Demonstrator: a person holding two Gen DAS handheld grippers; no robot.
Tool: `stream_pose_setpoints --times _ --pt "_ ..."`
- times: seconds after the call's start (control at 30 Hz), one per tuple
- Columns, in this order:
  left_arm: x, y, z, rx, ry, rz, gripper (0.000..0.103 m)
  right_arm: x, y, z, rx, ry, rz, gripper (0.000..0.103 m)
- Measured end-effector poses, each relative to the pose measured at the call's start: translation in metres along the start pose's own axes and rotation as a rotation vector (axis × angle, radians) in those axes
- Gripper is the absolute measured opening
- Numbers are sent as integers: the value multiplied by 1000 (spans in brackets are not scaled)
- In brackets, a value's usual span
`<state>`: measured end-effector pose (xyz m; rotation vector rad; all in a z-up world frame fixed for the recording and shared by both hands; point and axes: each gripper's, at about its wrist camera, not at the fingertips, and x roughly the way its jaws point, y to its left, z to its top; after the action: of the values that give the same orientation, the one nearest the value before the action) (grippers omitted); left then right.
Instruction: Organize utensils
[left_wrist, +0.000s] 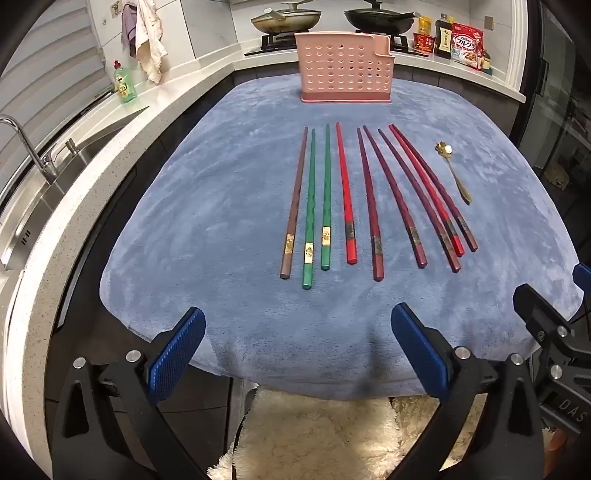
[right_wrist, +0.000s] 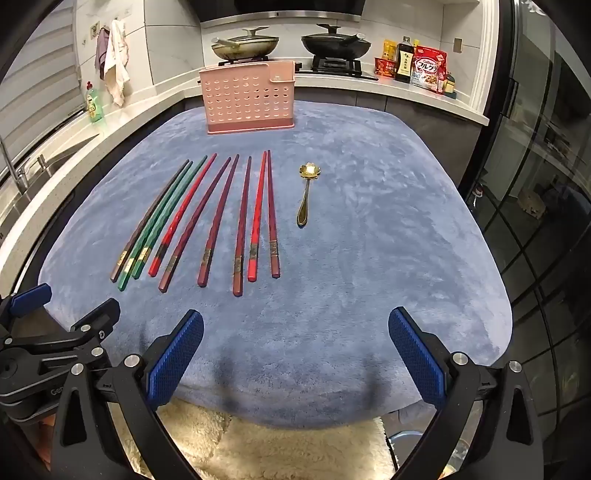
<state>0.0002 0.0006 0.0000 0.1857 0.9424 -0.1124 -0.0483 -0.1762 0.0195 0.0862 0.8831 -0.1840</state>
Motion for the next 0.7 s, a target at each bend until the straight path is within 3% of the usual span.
stream_pose_setpoints --times 0.7 --pt "2 1 0 -10 13 -9 96 1 1 0 -5 0 0 96"
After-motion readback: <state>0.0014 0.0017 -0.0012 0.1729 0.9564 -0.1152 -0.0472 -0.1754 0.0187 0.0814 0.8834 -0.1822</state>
